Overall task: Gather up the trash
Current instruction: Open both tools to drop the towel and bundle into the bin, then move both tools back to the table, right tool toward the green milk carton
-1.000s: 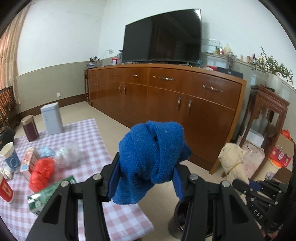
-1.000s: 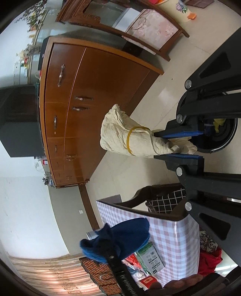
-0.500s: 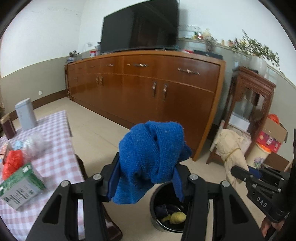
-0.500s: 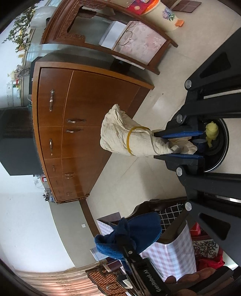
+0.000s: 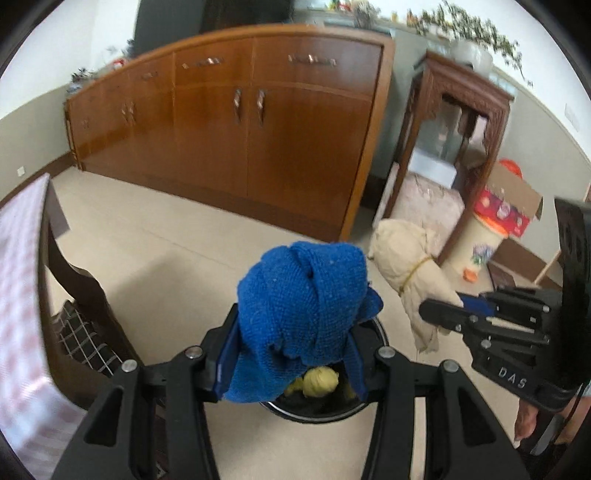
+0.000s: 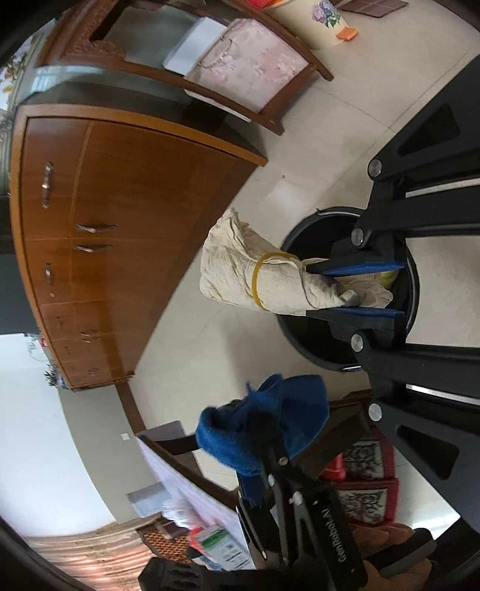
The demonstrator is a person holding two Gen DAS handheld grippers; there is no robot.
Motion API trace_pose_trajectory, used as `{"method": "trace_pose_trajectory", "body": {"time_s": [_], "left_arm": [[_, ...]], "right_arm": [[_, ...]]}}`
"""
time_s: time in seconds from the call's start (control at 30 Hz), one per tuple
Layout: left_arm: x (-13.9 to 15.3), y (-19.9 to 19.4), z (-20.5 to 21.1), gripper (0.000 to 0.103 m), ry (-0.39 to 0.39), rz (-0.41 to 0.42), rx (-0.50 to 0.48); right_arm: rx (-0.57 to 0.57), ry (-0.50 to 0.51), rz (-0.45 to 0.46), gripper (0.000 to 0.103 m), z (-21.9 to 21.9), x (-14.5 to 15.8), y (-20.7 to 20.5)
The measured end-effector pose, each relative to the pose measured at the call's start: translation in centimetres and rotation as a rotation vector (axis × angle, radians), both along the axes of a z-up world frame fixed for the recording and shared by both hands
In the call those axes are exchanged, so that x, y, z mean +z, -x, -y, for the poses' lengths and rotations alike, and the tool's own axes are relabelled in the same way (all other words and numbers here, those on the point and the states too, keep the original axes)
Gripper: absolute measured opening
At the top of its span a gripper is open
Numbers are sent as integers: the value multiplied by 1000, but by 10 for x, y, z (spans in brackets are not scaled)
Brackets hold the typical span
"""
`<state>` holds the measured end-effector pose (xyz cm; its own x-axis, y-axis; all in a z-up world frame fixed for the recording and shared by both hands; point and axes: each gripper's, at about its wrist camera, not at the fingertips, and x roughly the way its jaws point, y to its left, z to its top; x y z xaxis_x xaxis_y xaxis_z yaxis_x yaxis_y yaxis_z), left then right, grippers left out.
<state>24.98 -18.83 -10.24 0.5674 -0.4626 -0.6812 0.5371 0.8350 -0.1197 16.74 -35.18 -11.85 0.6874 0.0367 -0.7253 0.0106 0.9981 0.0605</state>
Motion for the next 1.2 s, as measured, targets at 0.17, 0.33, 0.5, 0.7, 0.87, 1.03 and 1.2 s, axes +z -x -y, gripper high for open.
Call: {"method": "trace_pose_trajectory", "body": {"time_s": [0.17,0.33,0.5,0.7,0.87,1.03,1.2], "left_arm": [[-28,-8,10,51,-44,-56,-17],[-49,-19,18,51,-55,-115,-37],[-76,-29,27,91,-115,-162,-20],[-78,-26,-1,100,-137,-133,122],[-66,-19,-15,100,-151,-97,165],[-56,-13,-23,100,-156,-72,190],[-38,-1,-32,100,-134,-52,199]], "right_arm": [[48,4,-86,16,1,-37,-16],[83,16,-167,16,2,-73,-33],[111,105,-258,49,3,-103,-51],[51,153,-269,96,15,-111,-48],[16,157,-270,96,17,-103,-45],[4,148,-228,96,14,-84,-39],[-17,112,-184,96,12,-60,-25]]}}
